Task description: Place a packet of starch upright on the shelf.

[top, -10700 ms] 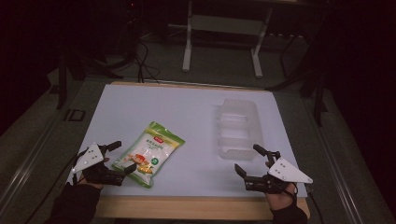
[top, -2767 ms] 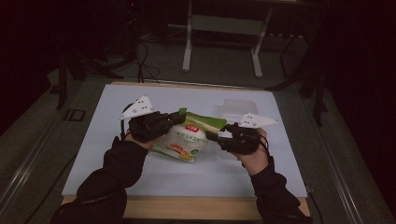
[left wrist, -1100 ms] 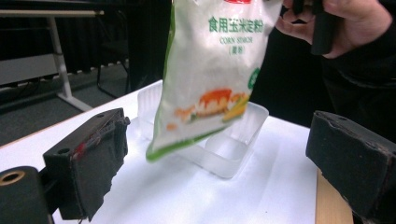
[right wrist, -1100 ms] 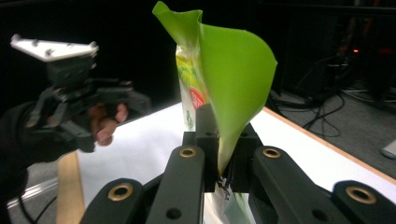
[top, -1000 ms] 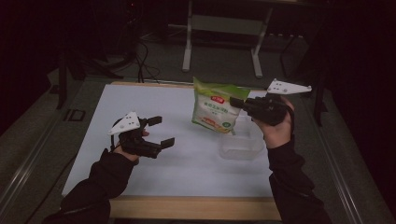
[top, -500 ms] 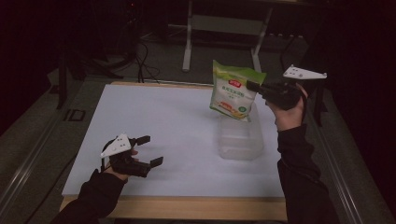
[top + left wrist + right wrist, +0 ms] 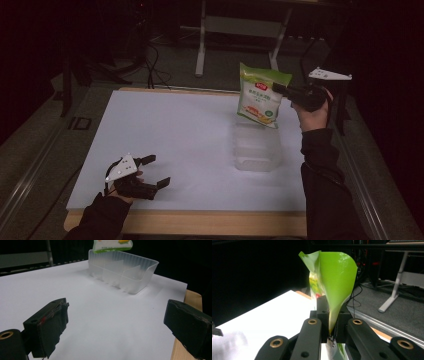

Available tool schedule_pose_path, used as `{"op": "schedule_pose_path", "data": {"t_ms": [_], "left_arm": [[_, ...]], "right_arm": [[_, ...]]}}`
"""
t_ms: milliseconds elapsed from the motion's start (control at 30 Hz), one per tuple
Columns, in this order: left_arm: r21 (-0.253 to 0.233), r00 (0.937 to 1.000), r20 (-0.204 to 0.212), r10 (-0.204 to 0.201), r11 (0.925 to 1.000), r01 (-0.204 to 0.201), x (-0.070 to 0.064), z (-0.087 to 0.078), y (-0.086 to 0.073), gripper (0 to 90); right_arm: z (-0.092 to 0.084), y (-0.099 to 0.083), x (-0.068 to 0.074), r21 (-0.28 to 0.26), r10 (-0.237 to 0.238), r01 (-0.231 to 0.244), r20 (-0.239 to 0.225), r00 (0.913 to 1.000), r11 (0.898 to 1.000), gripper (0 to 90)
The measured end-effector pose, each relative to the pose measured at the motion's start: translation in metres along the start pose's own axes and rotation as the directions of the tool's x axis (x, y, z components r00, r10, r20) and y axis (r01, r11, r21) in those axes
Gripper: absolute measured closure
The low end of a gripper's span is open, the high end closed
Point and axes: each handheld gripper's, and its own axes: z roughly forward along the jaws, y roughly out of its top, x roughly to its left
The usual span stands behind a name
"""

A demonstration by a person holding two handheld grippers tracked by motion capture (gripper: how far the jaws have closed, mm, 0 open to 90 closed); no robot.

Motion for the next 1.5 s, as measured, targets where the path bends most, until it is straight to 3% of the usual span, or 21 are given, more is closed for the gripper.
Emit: {"op": "schedule_pose_path", "data": {"t_ms": [367,633,867,933,1200,1500], "left_arm": [[-0.012,0.9994,-0.005,-0.035,0.9993,0.035,0.006,0.001,-0.004,5.8],[-0.018,0.9987,0.003,-0.051,0.9985,0.051,0.008,0.001,-0.006,5.8],[-0.016,0.9984,0.007,-0.057,0.9982,0.057,0.009,0.002,-0.006,5.8],[-0.01,0.9985,0.007,-0.055,0.9984,0.055,0.009,0.002,-0.006,5.8],[-0.007,0.9981,0.016,-0.059,0.9982,0.059,0.009,0.002,-0.006,5.9],[-0.002,0.9976,0.019,-0.066,0.9978,0.066,0.009,0.003,-0.007,5.9]], "right_arm": [[0.023,-0.013,-0.027,0.035,0.026,-0.026,0.013,0.9996,0.999,85.9],[0.041,-0.026,-0.038,0.049,0.023,-0.024,0.007,0.9997,0.999,85.9],[0.044,-0.041,-0.046,0.049,0.025,-0.026,0.016,0.9996,0.998,85.9],[0.049,-0.048,-0.047,0.073,0.024,-0.026,0.021,0.9995,0.997,85.8],[0.037,-0.067,-0.057,0.023,0.084,-0.084,0.034,0.9959,0.996,85.6],[0.024,-0.089,-0.066,0.059,0.084,-0.089,0.094,0.9921,0.994,85.1]]}}
